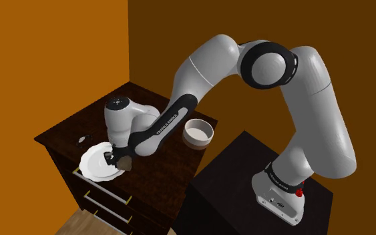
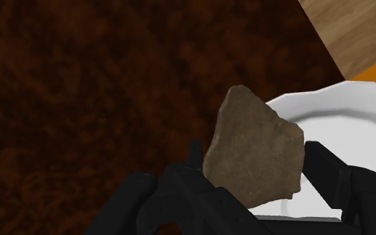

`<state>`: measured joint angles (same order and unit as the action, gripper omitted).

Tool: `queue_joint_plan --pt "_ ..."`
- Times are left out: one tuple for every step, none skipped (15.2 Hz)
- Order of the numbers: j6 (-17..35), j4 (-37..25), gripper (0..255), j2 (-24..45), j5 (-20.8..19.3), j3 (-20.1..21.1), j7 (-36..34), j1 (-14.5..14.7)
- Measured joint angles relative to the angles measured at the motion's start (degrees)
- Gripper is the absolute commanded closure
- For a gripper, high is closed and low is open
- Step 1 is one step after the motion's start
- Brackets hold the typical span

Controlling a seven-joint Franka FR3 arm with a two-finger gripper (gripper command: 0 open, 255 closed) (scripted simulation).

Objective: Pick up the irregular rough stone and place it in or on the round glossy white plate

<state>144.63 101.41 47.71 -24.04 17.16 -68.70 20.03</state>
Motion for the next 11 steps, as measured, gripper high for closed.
queue_joint_plan --pt "-0.4 0.3 255 -0.7 0.2 0.2 0.1 -0.1" --pt "-0.7 0.6 255 -1.3 0.4 0.4 0.2 -0.3" --pt "-1.2 0.7 255 -1.9 0.6 0.7 0.4 -0.5" --pt "-1.6 1.0 255 -2.6 0.8 0.9 0.5 -0.7" --pt "-2.1 1.1 255 -3.1 1.0 1.2 0.6 -0.8" --pt "-2.4 1.5 255 -3.9 1.2 1.4 0.8 -1.1" --pt "-2.9 1.4 255 -4.3 1.4 1.6 0.9 -1.2" --pt "-3.3 1.9 255 -5.1 1.6 1.9 1.0 -1.4" --pt "-3.8 2.0 255 -5.7 1.9 2.1 1.1 -1.5" --pt "-4.1 2.3 255 -6.3 2.1 2.3 1.3 -1.7" --pt "-4.4 2.6 255 -6.9 2.3 2.5 1.5 -2.0"
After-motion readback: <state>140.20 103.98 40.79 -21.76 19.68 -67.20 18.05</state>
